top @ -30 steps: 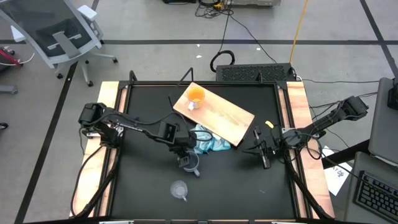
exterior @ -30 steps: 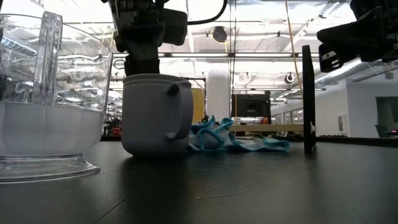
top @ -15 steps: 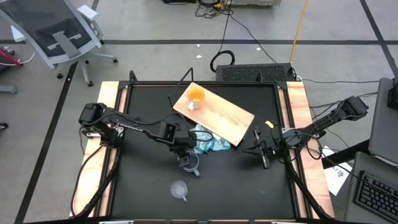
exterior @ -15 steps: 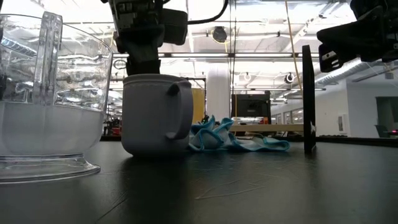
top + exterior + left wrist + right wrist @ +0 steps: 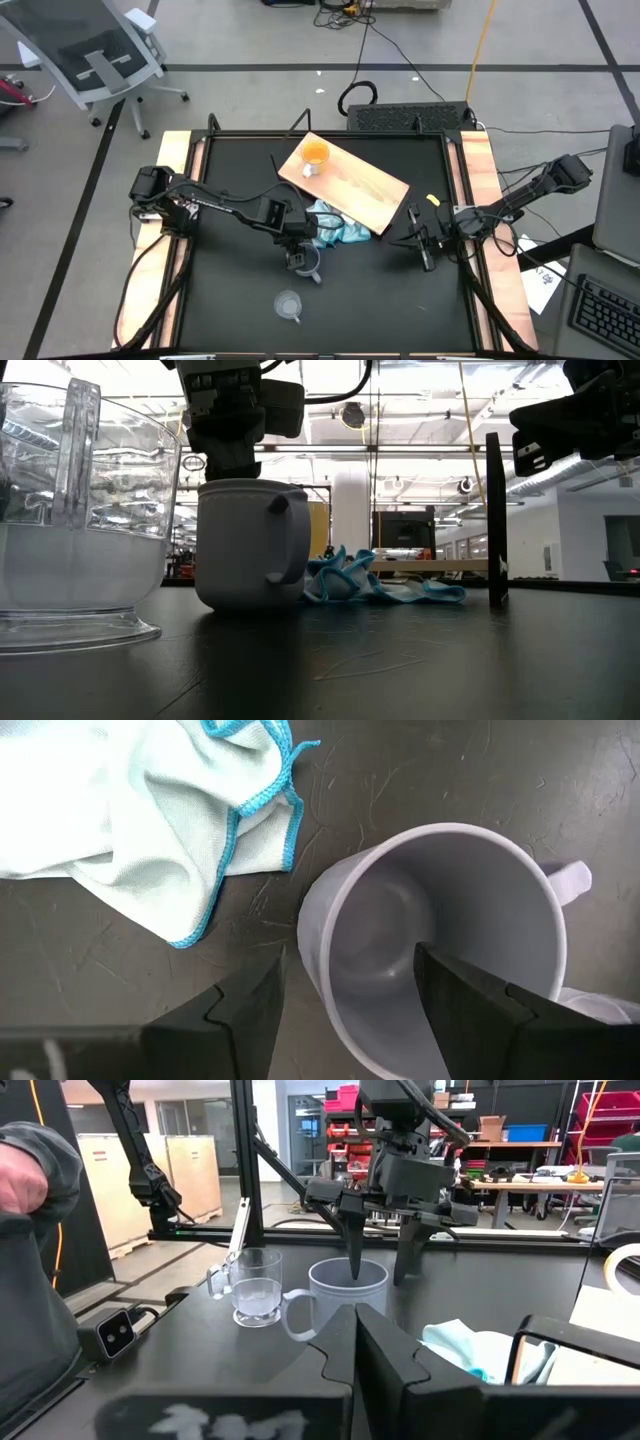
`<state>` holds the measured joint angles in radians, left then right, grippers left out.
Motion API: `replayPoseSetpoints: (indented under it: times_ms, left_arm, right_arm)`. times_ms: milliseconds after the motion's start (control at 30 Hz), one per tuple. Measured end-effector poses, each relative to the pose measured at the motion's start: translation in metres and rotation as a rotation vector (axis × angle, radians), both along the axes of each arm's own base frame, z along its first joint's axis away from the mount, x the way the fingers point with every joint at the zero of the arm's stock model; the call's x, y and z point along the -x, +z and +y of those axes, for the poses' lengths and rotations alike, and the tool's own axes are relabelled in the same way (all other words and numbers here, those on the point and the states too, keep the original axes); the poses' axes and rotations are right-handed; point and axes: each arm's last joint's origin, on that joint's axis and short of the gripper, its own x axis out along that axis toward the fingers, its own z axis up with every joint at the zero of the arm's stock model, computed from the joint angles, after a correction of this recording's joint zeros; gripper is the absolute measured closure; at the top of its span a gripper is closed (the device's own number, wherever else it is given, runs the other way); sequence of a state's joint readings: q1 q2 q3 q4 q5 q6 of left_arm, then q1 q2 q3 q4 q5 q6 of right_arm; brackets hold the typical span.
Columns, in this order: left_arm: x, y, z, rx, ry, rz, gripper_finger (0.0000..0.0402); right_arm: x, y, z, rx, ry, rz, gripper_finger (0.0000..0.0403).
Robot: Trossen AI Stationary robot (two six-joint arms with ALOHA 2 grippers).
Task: Stack small to large cups/mugs on shelf
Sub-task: Put the gray mug on the shelf
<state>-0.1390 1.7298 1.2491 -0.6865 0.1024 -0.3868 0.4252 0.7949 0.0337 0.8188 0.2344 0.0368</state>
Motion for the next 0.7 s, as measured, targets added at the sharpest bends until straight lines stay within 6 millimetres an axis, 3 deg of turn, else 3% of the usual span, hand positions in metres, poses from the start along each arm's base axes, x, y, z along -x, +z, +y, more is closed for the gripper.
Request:
replayPoseSetpoints:
  times_ms: [700]
  left_arm:
    - [-0.0008, 0.0002, 0.001, -0.03, -0.007, -0.013, 0.0186]
  right_arm:
    - [0.0, -0.0001, 0.0, 0.0, 0.0, 0.001, 0.0403]
